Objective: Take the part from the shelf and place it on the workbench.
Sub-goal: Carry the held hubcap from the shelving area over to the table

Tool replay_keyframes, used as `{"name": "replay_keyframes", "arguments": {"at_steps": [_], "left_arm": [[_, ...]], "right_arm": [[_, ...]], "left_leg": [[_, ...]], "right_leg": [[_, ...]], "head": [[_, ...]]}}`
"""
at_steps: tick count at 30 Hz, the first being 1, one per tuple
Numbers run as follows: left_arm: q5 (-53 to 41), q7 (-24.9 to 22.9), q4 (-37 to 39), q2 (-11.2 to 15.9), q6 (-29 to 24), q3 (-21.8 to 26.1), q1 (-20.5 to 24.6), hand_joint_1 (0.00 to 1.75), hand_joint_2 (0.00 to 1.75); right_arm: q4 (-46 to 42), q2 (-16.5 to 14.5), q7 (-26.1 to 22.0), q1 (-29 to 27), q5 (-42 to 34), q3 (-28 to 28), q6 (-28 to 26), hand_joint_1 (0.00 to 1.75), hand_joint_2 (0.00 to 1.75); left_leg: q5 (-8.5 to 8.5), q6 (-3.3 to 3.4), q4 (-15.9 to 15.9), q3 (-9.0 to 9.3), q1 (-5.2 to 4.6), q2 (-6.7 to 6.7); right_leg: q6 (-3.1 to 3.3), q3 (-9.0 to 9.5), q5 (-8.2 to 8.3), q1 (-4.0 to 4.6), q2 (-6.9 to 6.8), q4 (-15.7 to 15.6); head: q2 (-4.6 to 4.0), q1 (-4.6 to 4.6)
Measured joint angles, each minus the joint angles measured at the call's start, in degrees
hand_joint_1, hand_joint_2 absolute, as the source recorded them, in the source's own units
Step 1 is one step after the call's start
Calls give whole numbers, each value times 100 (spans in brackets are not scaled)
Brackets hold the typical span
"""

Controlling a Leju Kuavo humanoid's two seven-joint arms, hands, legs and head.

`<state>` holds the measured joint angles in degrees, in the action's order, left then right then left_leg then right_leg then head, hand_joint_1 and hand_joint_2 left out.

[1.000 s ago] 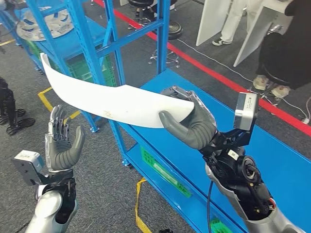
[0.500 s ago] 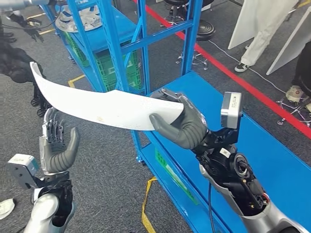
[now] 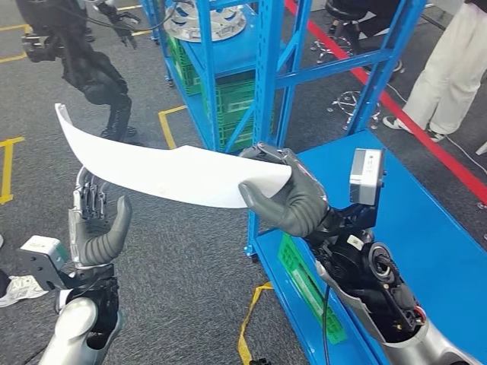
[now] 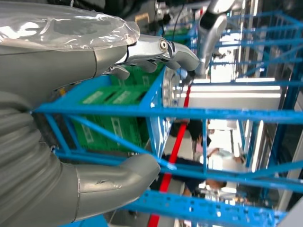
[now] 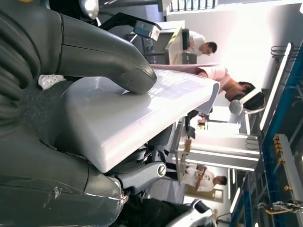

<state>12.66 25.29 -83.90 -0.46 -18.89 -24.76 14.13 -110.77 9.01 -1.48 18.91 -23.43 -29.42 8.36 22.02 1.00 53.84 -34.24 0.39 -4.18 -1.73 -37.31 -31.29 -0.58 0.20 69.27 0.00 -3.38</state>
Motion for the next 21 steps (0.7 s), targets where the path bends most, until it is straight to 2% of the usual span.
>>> {"name": "replay_keyframes", "arguments": {"at_steps": [1, 2, 3, 4, 5, 6, 7, 8, 9, 10, 11, 12, 13, 14, 15, 17, 18, 19, 20, 21], "left_arm": [[2, 2, 5, -5, 18, -2, 4, 0, 175], [4, 7, 12, -14, 40, -4, 11, 0, 175], [5, 11, 23, -23, 66, -9, 20, 0, 175], [8, 20, 37, -33, 84, -14, 29, 0, 175], [11, 32, 55, -39, 99, -17, 37, 0, 175], [18, 53, 78, -42, 114, -21, 48, 0, 175], [28, 87, 105, -43, 128, -22, 64, 0, 175], [40, 123, 135, -43, 143, -23, 95, 0, 175], [51, 158, 166, -43, 158, -24, 137, 0, 175], [60, 183, 193, -44, 174, -24, 174, 0, 175], [66, 196, 219, -45, 185, -24, 203, 0, 175], [69, 203, 245, -46, 195, -24, 216, 0, 175], [72, 205, 274, -46, 203, -24, 218, 0, 175], [75, 205, 303, -44, 205, -24, 219, 0, 175], [76, 207, 329, -42, 207, -24, 222, 0, 175], [77, 212, 362, -40, 208, -24, 245, 0, 175], [76, 216, 373, -42, 209, -25, 261, 0, 175], [77, 222, 382, -43, 210, -25, 278, 0, 175], [78, 229, 391, -44, 210, -25, 289, 0, 175], [78, 234, 399, -43, 211, -25, 295, 0, 175]], "right_arm": [[10, 1, -11, 0, 4, 4, -1, 175, 175], [21, 1, -20, 0, 9, 9, -1, 175, 175], [30, 1, -28, 3, 11, 14, -1, 175, 175], [42, 2, -33, 4, 12, 16, -1, 175, 175], [55, 2, -37, 7, 13, 18, -1, 175, 175], [68, 2, -45, 13, 13, 19, 0, 175, 175], [84, 2, -56, 24, 11, 20, 1, 175, 175], [99, 2, -70, 36, 10, 20, 1, 175, 175], [114, 2, -85, 50, 9, 21, 1, 175, 175], [128, 2, -95, 62, 9, 20, 1, 175, 175], [142, 2, -101, 66, 9, 19, 1, 175, 175], [157, 2, -103, 69, 9, 18, 1, 175, 175], [175, 2, -103, 70, 9, 16, 1, 175, 175], [192, 2, -103, 71, 9, 15, 1, 175, 175], [208, 2, -104, 75, 9, 15, 1, 175, 175], [236, 2, -107, 94, 9, 15, -2, 175, 175], [247, 2, -109, 113, 9, 15, -5, 175, 175], [258, 2, -111, 132, 8, 15, -8, 175, 175], [269, 2, -114, 149, 7, 14, -11, 175, 175], [278, 2, -116, 163, 6, 12, -12, 175, 175]], "left_leg": [[3, -5, 3, 10, 2, -87], [6, -16, 10, 11, -2, -167], [5, -34, 17, -1, 4, -245], [-2, -62, 20, -21, 17, -312], [-15, -97, 16, -43, 32, -380], [-35, -138, 3, -62, 43, -455], [-34, -170, 7, -79, 42, -431], [19, -196, 82, -126, 26, -306], [133, -218, 273, -227, 8, -122], [304, -231, 595, -386, 3, 103], [491, -251, 1012, -599, 4, 253], [634, -269, 1417, -808, 15, 321], [689, -286, 1679, -952, 27, 352], [638, -301, 1719, -984, 39, 372], [492, -310, 1510, -886, 50, 402], [126, -308, 653, -448, 55, 575], [6, -288, 297, -259, 39, 661], [-49, -257, 80, -142, 24, 714], [-50, -222, -1, -100, 7, 718], [-50, -185, 10, -99, -5, 648]], "right_leg": [[28, 162, 262, -1, 102, -429], [61, 329, 467, -10, 258, -853], [85, 472, 595, -16, 397, -1207], [102, 554, 634, -15, 496, -1406], [115, 598, 608, -11, 513, -1465], [128, 634, 607, -8, 449, -1504], [147, 667, 628, -13, 373, -1530], [170, 702, 652, -23, 293, -1566], [192, 720, 675, -34, 204, -1603], [207, 729, 686, -33, 117, -1622], [220, 729, 684, -26, 30, -1626], [227, 727, 678, -22, -61, -1626], [231, 728, 670, -21, -151, -1625], [227, 731, 661, -23, -238, -1623], [217, 736, 648, -27, -318, -1618], [175, 756, 606, -32, -461, -1593], [145, 763, 580, -21, -518, -1579], [111, 773, 554, -8, -567, -1569], [78, 788, 533, 6, -612, -1563], [50, 806, 516, 12, -659, -1568]], "head": [[0, -17], [0, -26], [0, -29], [0, -35], [0, -40], [0, -48], [0, -55], [0, -28], [0, 14], [0, 53], [0, 92], [0, 115], [0, 133], [0, 155], [0, 174], [0, 198], [0, 203], [0, 201], [0, 195], [0, 186]]}}
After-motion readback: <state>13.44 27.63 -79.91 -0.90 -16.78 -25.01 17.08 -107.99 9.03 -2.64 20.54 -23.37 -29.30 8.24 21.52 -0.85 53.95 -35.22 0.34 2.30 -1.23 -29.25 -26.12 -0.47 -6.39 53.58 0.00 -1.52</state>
